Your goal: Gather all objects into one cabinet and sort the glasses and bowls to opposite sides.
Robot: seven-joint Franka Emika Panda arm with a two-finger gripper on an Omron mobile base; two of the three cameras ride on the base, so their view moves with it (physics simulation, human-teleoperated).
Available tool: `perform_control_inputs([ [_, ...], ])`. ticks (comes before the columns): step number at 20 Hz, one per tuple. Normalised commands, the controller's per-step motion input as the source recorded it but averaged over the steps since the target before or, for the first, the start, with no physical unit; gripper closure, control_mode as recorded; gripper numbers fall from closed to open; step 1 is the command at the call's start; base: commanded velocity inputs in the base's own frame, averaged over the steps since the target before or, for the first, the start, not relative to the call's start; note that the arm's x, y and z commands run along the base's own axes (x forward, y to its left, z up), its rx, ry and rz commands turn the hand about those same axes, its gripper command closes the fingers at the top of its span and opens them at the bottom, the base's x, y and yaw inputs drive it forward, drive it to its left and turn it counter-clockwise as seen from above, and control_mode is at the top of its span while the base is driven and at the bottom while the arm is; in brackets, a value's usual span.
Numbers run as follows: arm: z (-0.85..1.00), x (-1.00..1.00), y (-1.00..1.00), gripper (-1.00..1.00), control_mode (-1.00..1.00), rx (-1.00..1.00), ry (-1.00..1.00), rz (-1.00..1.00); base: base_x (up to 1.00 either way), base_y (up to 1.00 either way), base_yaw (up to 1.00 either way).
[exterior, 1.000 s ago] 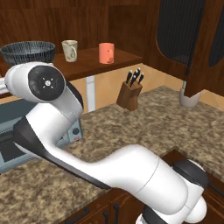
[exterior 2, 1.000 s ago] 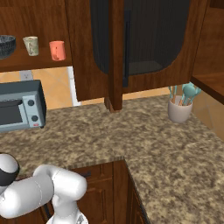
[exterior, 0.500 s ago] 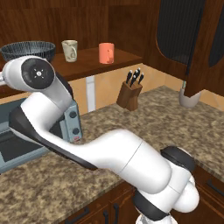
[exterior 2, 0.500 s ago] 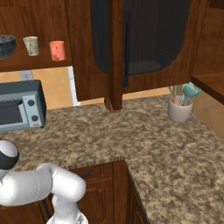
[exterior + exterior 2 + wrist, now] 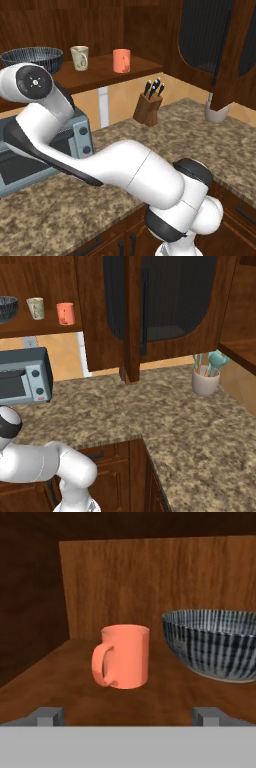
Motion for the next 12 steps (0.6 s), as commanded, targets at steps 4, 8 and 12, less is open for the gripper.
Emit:
perform_control_inputs([
  [4,-0.16,0.13,0.11,-1.0,-1.0,0.0,0.0,0.1,0.0,0.0,0.0],
  [8,-0.21,0.18,0.07,-1.0,-1.0,0.01,0.0,0.08,0.0,0.0,0.0],
  [12,-0.13,0.35,0.06,-1.0,-1.0,0.01,0.0,0.03,0.0,0.0,0.0],
])
